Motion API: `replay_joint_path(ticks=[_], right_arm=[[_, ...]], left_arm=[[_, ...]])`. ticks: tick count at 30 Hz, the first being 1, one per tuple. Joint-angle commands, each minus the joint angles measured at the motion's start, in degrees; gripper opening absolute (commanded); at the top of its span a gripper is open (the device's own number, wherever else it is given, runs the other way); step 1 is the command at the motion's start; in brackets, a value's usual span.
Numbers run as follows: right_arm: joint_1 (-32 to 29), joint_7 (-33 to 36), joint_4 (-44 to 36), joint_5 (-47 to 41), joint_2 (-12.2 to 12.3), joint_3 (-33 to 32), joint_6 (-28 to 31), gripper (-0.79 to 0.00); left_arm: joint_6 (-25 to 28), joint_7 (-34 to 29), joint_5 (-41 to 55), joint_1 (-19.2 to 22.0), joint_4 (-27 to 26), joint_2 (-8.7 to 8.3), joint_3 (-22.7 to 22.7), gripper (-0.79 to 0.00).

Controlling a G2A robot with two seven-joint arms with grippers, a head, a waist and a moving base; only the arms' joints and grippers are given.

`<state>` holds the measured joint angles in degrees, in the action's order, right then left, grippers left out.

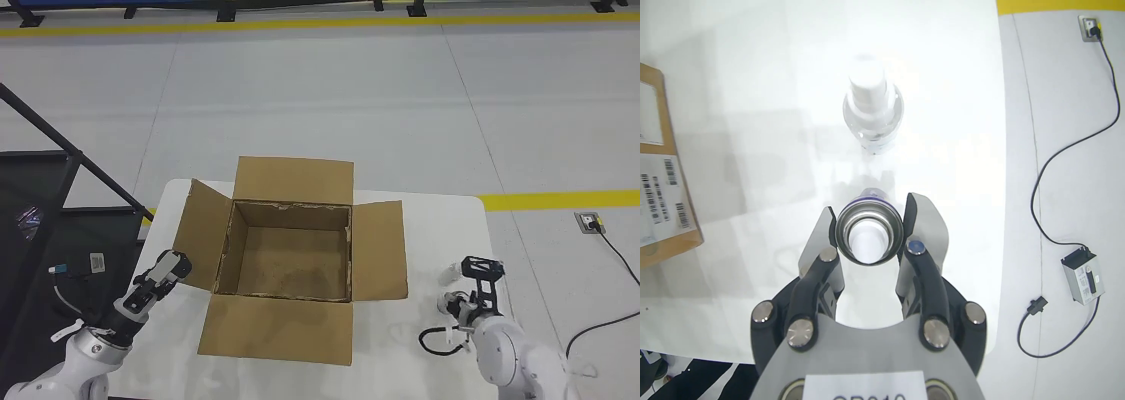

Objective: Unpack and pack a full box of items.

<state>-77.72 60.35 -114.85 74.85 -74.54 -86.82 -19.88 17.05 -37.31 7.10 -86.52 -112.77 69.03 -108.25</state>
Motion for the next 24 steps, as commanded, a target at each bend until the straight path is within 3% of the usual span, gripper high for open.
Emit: replay_joint_path(ticks=[1, 6, 9, 14, 18, 24], right_arm=[[-1.9, 0.0, -6.1, 0.3, 0.1, -1.0, 0.2, -0.785], [-3.1, 2.2, -19.4, 2.1, 0.1, -0.1, 0.6, -0.785], [2.6, 3.5, -19.8, 5.2, 0.0, 4.1, 2.4, -0.785], [14.0, 5.0, -19.2, 6.9, -1.1, 14.5, -0.2, -0.785], [25.0, 5.7, -10.6, 6.7, -2.8, 23.9, -1.3, -0.785], [41.7, 4.1, 10.1, 0.5, -7.1, 37.9, -3.4, -0.785]], left_arm=[[0.0, 0.0, 0.0, 0.0, 0.0, 0.0, 0.0, 0.0], [0.0, 0.0, 0.0, 0.0, 0.0, 0.0, 0.0, 0.0], [0.0, 0.0, 0.0, 0.0, 0.0, 0.0, 0.0, 0.0], [-0.1, 0.2, 0.0, 0.0, 0.1, 0.01, 0.0, 0.0], [-2.7, 4.0, -1.0, 0.0, 1.3, -0.02, -0.5, 0.0], [-4.1, 7.5, 0.2, -1.6, 1.9, -0.07, -2.7, 0.0]])
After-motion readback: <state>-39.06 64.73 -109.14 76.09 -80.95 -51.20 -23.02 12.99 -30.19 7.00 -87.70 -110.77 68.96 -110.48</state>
